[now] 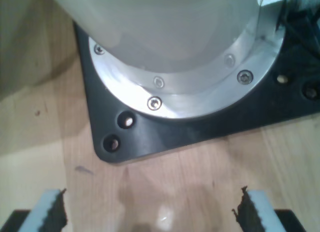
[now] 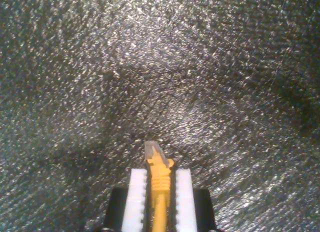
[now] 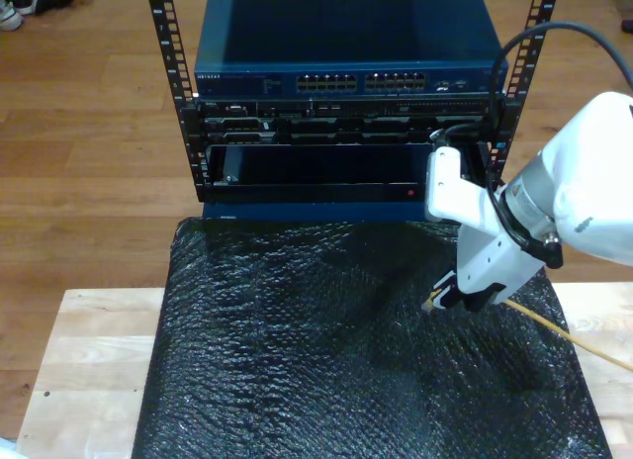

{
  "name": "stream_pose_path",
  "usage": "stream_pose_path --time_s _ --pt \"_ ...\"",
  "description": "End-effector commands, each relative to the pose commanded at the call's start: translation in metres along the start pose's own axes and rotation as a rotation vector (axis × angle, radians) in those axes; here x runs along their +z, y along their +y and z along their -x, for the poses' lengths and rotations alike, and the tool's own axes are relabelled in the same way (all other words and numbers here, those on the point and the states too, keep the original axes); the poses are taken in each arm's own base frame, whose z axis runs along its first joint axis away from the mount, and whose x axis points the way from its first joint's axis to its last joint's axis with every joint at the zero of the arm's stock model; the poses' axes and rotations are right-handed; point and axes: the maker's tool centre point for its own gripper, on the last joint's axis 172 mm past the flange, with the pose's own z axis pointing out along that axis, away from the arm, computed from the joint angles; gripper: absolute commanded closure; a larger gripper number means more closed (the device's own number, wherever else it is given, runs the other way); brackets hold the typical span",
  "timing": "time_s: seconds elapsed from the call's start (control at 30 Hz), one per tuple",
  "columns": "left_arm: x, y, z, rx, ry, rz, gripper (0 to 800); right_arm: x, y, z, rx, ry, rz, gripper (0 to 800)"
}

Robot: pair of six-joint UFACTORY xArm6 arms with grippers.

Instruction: Grab the cable and plug it in

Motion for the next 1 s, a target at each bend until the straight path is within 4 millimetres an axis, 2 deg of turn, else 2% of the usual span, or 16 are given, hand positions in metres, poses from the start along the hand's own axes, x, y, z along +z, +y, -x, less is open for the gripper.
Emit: stream_pose_path --time_s 0.23,0.73,1.0 --pt "-0.002 -0.001 0.001 -0.016 -0.007 -0.003 0 0.007 0.002 0.002 0.006 -0.006 -0.014 799" --pt "0.000 0.009 -0.001 -0.051 0.000 0.037 0 0.004 0.005 0.000 0.003 -0.003 -0.008 800" --pt "-0.001 0.022 -0.004 -0.117 0.004 0.095 0 0.007 0.005 0.001 0.006 -0.006 -0.013 799"
